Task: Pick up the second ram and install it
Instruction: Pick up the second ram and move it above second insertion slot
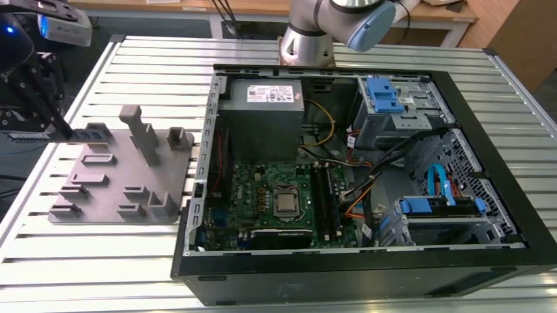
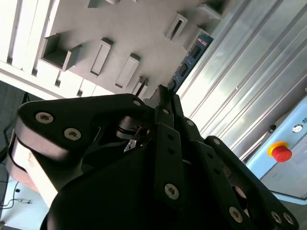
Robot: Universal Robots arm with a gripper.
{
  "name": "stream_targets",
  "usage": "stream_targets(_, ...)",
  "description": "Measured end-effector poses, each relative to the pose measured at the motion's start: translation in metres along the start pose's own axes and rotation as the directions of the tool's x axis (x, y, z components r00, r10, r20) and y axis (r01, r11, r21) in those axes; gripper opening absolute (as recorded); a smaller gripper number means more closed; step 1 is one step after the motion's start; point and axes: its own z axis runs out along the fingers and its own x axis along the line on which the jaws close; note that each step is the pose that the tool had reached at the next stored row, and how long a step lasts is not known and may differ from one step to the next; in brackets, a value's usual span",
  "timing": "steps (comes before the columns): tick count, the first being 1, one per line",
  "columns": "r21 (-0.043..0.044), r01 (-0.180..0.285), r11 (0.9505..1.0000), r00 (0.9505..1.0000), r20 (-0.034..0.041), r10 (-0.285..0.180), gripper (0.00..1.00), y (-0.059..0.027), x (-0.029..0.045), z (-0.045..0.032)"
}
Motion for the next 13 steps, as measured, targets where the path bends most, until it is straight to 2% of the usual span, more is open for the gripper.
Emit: stream_targets(13,-0.0001,0.0,1.0,1.0,0.0,0.0,0.14,-0.0002,-0.0003,-0.022)
